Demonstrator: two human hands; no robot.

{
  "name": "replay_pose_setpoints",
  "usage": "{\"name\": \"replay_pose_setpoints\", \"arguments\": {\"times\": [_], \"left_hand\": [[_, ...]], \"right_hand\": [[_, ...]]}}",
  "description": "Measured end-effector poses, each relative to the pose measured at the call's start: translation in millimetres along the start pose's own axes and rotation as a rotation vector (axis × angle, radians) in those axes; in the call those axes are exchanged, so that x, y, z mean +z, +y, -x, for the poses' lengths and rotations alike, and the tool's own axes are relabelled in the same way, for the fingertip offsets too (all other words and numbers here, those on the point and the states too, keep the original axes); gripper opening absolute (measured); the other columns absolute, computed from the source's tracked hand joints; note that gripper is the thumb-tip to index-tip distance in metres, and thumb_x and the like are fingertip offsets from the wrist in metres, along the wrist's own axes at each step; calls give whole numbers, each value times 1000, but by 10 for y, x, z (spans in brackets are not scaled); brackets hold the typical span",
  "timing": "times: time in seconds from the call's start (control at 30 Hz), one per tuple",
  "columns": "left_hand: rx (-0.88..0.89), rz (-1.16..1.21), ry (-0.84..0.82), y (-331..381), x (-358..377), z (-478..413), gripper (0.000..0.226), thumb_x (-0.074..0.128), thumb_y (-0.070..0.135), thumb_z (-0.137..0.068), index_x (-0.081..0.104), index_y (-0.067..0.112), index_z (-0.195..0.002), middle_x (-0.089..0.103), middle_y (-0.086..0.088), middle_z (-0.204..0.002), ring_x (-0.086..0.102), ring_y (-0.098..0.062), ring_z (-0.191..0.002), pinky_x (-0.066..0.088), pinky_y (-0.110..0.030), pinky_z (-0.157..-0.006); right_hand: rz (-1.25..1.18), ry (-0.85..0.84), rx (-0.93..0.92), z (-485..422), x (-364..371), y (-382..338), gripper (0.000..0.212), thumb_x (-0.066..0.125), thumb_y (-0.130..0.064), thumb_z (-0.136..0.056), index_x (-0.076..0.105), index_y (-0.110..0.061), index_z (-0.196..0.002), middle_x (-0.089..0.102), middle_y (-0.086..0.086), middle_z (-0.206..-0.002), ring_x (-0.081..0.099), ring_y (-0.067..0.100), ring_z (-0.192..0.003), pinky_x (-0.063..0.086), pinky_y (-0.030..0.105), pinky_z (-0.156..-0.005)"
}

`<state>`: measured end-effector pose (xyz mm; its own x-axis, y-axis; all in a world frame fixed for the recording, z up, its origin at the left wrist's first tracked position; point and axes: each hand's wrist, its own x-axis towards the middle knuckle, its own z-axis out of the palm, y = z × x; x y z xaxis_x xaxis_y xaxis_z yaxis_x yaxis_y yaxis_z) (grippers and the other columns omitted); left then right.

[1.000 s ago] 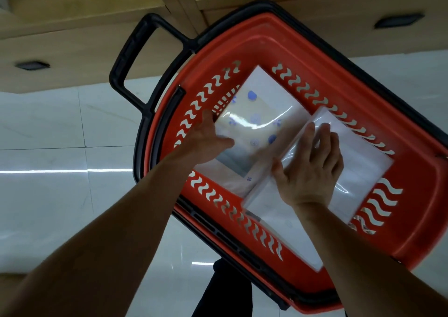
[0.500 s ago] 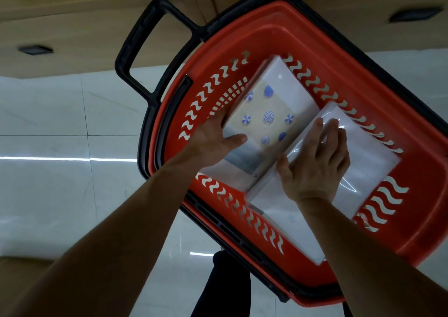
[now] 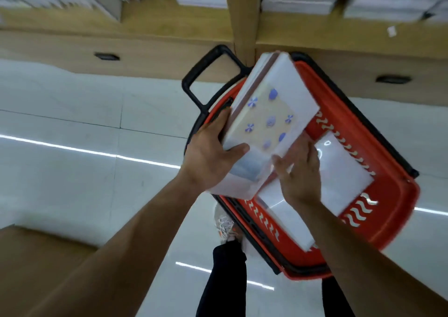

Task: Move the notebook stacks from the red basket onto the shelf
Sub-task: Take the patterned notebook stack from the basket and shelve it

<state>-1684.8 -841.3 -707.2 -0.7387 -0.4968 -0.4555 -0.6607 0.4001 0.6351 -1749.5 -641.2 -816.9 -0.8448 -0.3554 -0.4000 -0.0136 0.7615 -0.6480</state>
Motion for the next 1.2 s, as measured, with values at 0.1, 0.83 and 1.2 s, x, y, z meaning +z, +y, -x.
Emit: {"name": "replay_pose_setpoints", "arguments": {"times": [0.1,0.83,1.2], "left_hand": [[-50,112,80,-47,-328,330,63,76,36,-86,46,41,-141,65,22,-111,64,1,-94,56,-16,-75],[-390,430,436,-1310,-77,738,71,74,34,-87,39,33,-149,66,30,-111,62,14,-98,48,-7,-82],[-474,478,463,-1291,-1,667,62,75,42,-87,47,36,-141,70,25,-109,65,10,-96,46,-5,-80]], "right_hand": [[-374,-171,-7,128,37,-659,82,51,-62,-91,17,-30,-158,45,-7,-152,54,11,-129,56,47,-99],[-222,-224,-87,208,820,-1065,101,77,-47,-84,15,-28,-162,43,11,-148,49,5,-119,45,10,-97],[-241,-269,-94,159,779,-1015,99,73,-58,-81,15,-39,-159,53,0,-145,57,11,-126,51,41,-105]]}}
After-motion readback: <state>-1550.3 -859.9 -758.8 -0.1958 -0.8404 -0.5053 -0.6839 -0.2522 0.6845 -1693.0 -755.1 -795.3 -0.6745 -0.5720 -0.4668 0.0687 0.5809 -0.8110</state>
